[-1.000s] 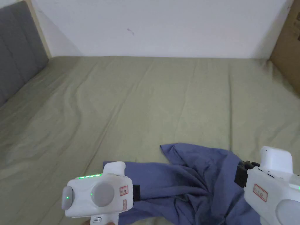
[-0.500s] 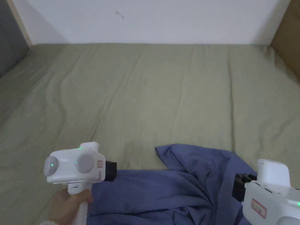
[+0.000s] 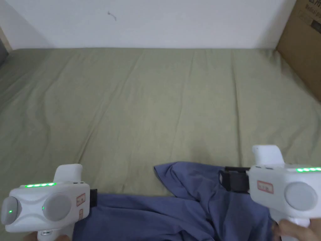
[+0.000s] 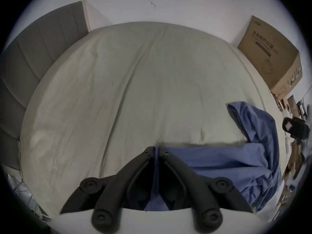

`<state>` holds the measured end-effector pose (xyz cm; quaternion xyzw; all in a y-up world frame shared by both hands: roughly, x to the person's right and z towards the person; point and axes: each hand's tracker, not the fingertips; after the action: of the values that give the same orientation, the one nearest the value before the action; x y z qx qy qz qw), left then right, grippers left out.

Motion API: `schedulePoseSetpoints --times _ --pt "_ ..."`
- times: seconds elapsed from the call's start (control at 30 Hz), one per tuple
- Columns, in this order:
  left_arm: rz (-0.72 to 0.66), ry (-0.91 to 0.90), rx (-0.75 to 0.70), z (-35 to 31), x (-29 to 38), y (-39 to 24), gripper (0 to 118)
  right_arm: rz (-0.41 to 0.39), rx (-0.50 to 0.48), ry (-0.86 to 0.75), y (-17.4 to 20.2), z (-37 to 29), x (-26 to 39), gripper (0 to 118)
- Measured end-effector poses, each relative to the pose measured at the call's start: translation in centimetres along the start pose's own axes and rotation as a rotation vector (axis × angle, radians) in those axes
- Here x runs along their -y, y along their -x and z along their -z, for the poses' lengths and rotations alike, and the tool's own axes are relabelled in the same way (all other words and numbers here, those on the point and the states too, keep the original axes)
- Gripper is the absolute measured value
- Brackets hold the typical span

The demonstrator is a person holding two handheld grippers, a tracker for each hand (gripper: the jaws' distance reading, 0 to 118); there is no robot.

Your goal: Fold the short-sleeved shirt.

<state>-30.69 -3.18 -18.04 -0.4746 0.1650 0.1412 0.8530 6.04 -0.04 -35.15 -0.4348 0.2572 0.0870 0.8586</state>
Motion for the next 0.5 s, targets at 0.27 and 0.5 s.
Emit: schedulePoseSetpoints --times 0.27,0.5 --pt "-0.006 0.000 0.018 -0.6 -0.3 0.1 3 -0.074 0.067 0.267 -1.2 11.2 -2.6 80" --pt "0.008 -0.016 0.029 -1.9 -0.9 0.4 3 -0.101 0.074 0.168 -1.7 9.3 -2.3 1"
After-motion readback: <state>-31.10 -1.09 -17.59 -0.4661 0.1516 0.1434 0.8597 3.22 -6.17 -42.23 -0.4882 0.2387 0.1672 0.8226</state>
